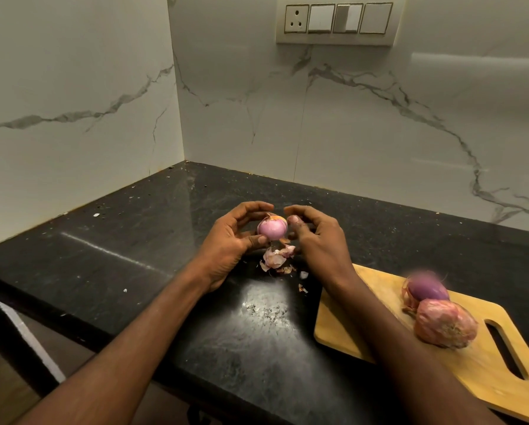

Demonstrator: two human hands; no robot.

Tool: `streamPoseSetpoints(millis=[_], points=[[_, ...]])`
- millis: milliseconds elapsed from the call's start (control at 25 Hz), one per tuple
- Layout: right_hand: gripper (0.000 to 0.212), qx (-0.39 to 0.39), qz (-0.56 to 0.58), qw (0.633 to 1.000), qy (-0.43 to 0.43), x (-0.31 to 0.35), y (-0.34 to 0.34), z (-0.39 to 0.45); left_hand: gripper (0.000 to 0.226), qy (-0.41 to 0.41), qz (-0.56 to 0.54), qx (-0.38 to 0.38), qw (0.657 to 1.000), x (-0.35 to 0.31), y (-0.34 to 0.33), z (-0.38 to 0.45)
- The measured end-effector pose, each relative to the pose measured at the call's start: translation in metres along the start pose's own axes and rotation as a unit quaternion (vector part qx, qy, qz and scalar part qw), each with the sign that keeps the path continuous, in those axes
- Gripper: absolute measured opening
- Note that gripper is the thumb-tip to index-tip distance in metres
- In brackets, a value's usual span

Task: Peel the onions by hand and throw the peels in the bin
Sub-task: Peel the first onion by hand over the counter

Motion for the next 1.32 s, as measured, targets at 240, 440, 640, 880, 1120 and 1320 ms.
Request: streamPoseSetpoints(millis=[240,440,640,880,1120,1320], points=[[0.018,-0.02,0.021,1.0,-0.007,0.001,0.003,-0.002,0.044,-0.001,0.0,0.02,1.0,-0.001,0.003,-0.001],[0.022,-0.031,-0.018,0.998,0.054,0.005,0.003,-0.004,0.049,-0.007,-0.015,0.004,1.0,0.0,0.003,-0.001],[0.021,-0.04,-0.13,0.973,0.184,0.007,0.009,-0.003,0.039,0.004,-0.026,0.004,1.0,0.0,0.002,-0.001],[0.015,-0.046,-0.173,0.962,0.207,0.008,0.008,-0.003,0.04,0.002,-0.001,0.008,1.0,-0.002,0.001,-0.003],[0.008,-0.035,-0.174,0.971,0.159,0.007,0.002,-0.001,0.04,0.008,0.008,0.025,1.0,-0.003,0.001,-0.003],[0.009,-0.034,-0.042,0.997,0.054,0.004,0.004,0.001,0.038,0.011,-0.027,0.009,1.0,-0.001,0.004,-0.001]])
Point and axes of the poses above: each hand's wrist, its own z-axis towards the middle knuckle, its own y-axis out of the back of the hand, x = y × z, the point moved 1 cm from there along z, towards the middle knuckle, and after that the axes turned 11 degrees about -z, right-handed, at the moved point
